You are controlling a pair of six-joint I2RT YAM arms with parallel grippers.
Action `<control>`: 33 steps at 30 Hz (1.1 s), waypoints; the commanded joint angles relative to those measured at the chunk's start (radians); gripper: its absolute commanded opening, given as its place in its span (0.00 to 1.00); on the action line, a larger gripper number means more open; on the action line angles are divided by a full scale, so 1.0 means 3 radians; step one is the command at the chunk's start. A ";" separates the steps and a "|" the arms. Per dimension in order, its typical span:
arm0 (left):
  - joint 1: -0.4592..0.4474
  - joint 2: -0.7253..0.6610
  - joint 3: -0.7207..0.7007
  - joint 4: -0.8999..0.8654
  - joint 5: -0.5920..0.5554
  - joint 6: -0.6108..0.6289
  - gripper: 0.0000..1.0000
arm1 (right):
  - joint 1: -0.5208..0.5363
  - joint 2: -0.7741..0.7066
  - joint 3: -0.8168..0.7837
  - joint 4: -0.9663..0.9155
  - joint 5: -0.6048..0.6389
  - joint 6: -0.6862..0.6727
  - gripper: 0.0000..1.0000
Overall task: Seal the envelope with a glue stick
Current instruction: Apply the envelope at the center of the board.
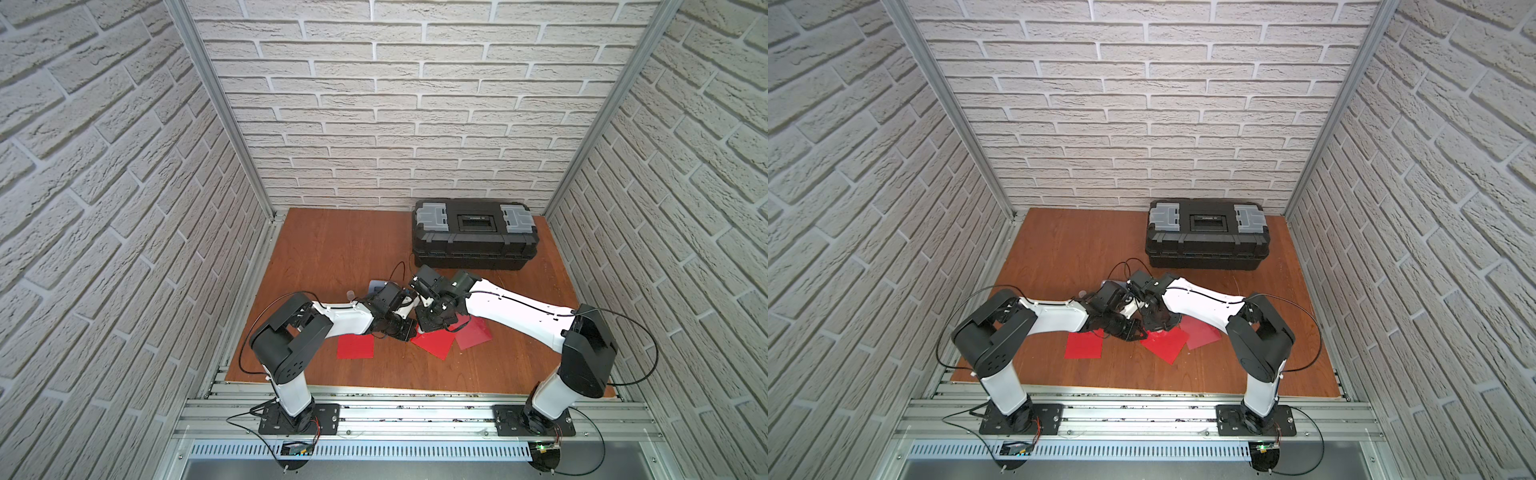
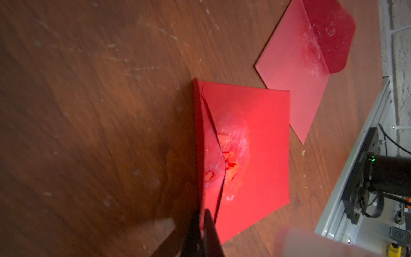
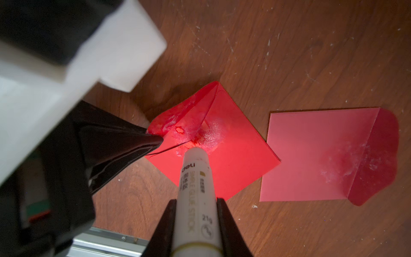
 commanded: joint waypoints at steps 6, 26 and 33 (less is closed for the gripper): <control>0.0065 0.0135 -0.0093 -0.0183 0.0084 0.0000 0.00 | 0.0035 0.0146 0.0173 -0.0205 0.0221 0.0029 0.02; 0.0153 0.0213 -0.0169 -0.0113 0.0370 0.0093 0.00 | -0.0103 0.0340 0.0072 -0.0018 0.0366 0.0035 0.02; 0.0158 0.0266 -0.0150 -0.0100 0.0437 0.0098 0.00 | -0.0138 0.0451 -0.0023 0.0125 0.0386 0.0027 0.02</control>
